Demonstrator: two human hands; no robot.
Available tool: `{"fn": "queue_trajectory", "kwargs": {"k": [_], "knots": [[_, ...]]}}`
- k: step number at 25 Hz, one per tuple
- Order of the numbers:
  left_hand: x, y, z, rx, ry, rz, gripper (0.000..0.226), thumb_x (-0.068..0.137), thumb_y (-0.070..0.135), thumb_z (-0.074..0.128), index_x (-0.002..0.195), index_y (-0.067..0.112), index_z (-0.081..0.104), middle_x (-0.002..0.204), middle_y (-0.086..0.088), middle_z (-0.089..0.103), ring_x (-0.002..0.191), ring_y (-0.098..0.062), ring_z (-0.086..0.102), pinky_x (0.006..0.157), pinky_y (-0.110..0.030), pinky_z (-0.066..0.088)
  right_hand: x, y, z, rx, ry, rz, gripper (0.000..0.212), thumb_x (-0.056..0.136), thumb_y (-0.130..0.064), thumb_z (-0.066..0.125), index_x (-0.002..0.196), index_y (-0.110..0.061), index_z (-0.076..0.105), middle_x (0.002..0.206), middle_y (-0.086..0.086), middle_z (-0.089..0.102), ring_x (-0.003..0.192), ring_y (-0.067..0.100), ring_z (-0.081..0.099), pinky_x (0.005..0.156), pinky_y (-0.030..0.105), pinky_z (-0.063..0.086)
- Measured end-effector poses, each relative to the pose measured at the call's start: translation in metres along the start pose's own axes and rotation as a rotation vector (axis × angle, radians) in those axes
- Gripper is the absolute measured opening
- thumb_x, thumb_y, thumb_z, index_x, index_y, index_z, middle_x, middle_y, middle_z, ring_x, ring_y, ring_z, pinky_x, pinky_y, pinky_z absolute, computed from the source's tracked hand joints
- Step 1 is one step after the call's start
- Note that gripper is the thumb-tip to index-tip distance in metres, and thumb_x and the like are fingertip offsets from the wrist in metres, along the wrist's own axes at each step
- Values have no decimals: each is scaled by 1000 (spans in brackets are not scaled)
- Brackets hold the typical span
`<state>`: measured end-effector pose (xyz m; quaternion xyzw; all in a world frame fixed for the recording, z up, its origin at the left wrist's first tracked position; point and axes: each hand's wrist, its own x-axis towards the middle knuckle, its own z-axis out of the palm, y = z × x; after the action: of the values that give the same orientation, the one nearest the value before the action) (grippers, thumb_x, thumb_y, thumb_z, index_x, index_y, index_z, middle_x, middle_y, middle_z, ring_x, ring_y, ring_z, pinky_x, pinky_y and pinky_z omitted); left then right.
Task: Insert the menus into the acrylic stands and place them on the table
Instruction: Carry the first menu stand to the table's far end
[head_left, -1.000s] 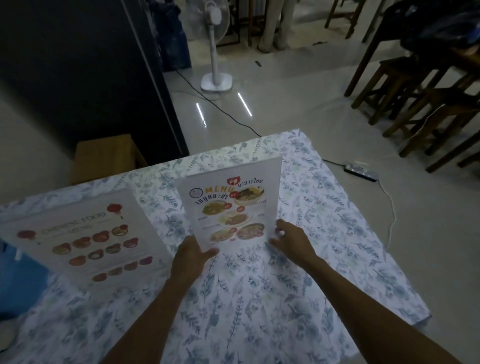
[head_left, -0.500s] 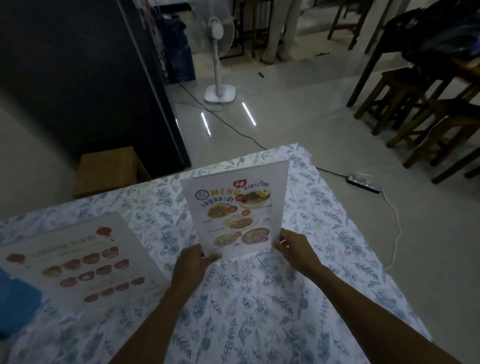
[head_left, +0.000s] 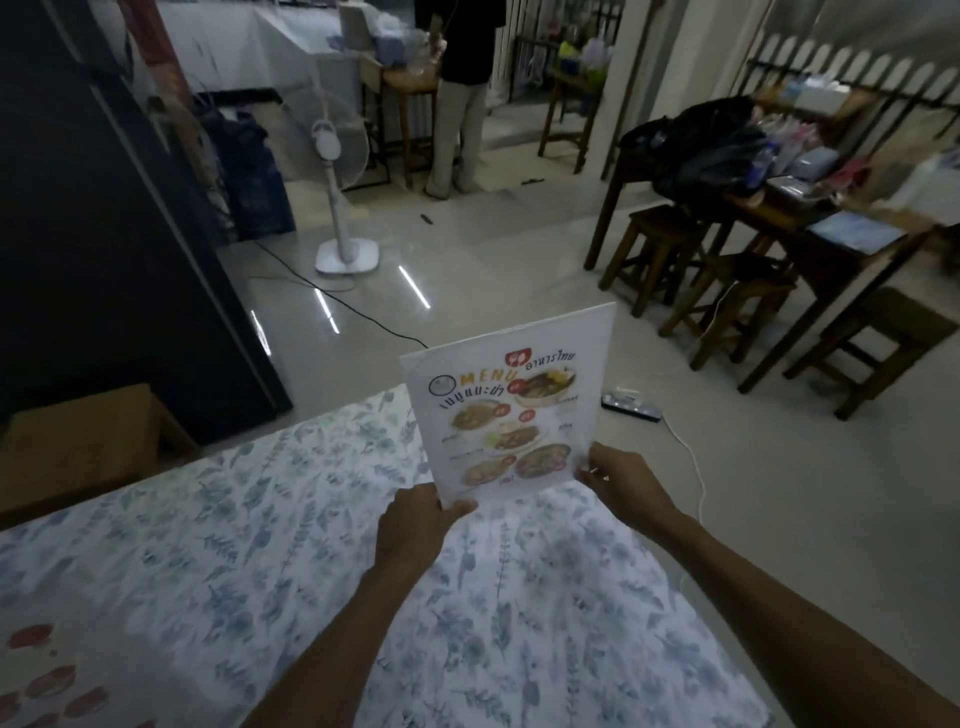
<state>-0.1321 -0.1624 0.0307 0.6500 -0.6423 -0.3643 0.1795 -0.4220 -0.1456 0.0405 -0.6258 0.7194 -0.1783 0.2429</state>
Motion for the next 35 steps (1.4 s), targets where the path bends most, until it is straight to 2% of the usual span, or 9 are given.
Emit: {"fn": "queue_trajectory", "kwargs": {"k": [5,9,12,16,20,23,28,31,35], "knots": [[74,12,21,-46,108,-126,52,77,59,70,111,19,73,102,-2,75,84,-18,70,68,-31,55,106,21,0,3,-102,-71,21,93,-30,61,111,-23,70,107,-3,76,87,17,70,78,35,57],[133,-2,30,-103,164,-246,48,75,55,75,99,13,75,93,-3,76,75,-17,69,68,-34,58,189,31,25,29,-209,-113,26,94,-34,58,114,-21,70,110,-1,75,90,17,70,80,37,58],[170,-4,27,-197,203,-329,45,72,45,81,103,14,74,92,-2,77,70,-17,71,66,-36,61,238,29,39,40,-245,-161,25,95,-32,57,109,-16,70,107,1,75,89,18,69,79,36,57],[212,-5,22,-186,214,-298,49,73,38,83,111,8,71,109,-9,74,90,-21,71,81,-35,58,285,27,49,-6,-251,-214,22,95,-25,58,97,-6,68,98,9,75,83,22,68,73,37,56],[239,-6,21,-122,232,-317,46,73,38,83,107,8,73,105,-10,75,90,-23,71,80,-34,56,307,30,54,25,-231,-252,18,94,-20,60,89,-4,67,87,8,71,65,15,59,67,36,53],[246,-11,20,-42,233,-331,49,71,44,82,102,6,74,100,-12,76,86,-25,70,79,-40,58,316,33,65,4,-232,-253,19,93,-22,60,91,-4,67,89,8,73,71,21,64,68,38,55],[248,-10,19,-15,254,-296,37,72,40,83,94,11,78,90,-6,76,71,-11,62,65,-23,51,319,36,73,-8,-199,-254,18,91,-24,60,87,-7,66,86,8,73,75,26,67,68,43,57],[245,-15,24,-14,295,-287,33,69,49,81,83,20,73,75,2,68,70,-19,68,72,-40,59,316,37,76,-33,-165,-230,20,91,-27,61,83,-9,62,84,7,71,76,26,65,66,41,55],[242,-19,30,-34,314,-278,42,72,46,80,92,9,76,82,0,75,74,-17,70,72,-41,60,311,38,81,-17,-144,-194,20,91,-32,61,85,-13,61,87,4,71,78,24,66,66,39,55]]}}
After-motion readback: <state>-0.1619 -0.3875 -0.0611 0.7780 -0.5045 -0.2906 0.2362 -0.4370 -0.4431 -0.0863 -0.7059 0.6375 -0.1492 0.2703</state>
